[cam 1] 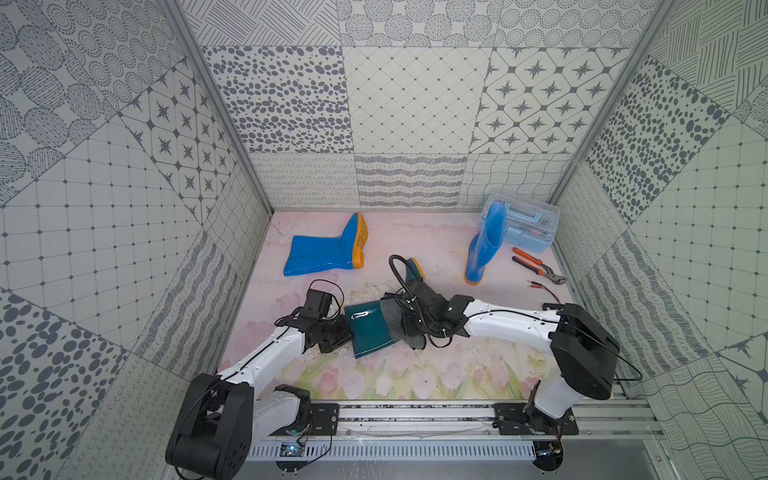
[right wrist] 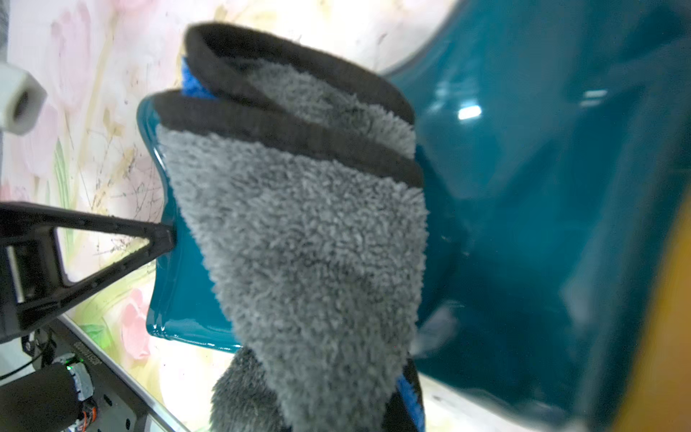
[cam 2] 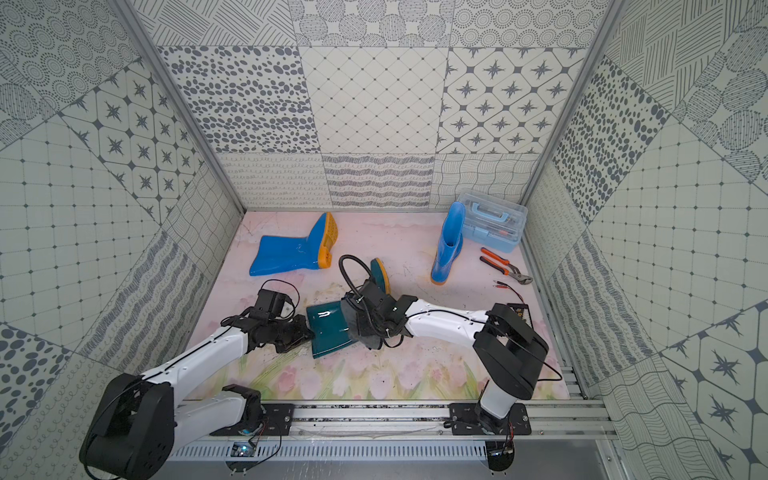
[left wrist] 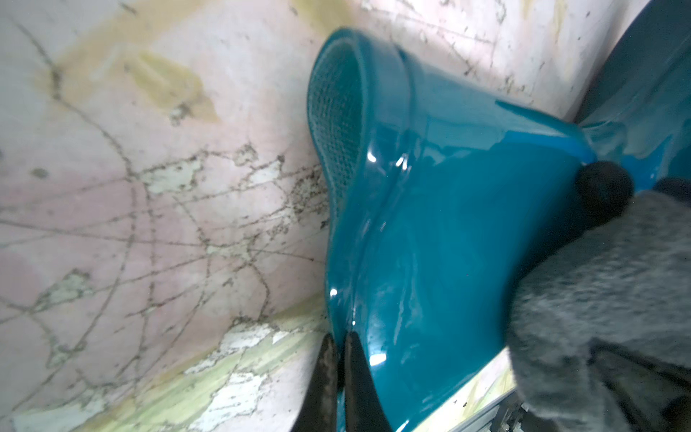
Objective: Wipe the rubber boots with a cloth
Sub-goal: Wipe the dirt off the rubber boot.
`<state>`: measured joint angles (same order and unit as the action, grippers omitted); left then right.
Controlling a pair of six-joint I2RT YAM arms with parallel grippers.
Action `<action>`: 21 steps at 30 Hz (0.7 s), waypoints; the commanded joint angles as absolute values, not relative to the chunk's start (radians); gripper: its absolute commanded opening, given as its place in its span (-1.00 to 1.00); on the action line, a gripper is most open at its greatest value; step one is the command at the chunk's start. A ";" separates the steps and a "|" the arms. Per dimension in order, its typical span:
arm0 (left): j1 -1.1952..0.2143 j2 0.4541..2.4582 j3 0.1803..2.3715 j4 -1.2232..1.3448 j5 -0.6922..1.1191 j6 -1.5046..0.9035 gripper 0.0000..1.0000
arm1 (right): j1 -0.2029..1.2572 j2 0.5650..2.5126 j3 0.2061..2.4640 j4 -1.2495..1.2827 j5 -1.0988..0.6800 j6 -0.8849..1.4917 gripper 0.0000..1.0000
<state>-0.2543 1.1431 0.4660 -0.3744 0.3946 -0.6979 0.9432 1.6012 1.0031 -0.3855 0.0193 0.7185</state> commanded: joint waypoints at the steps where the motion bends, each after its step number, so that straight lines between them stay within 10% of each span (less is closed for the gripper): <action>1: -0.256 1.159 0.460 -0.410 0.379 -0.688 -1.00 | 0.934 1.588 0.995 -0.407 0.086 0.725 -1.00; 21: -0.271 1.145 0.462 -0.427 0.364 -0.703 -1.00 | 1.094 1.773 1.116 -0.304 -0.033 0.772 -1.00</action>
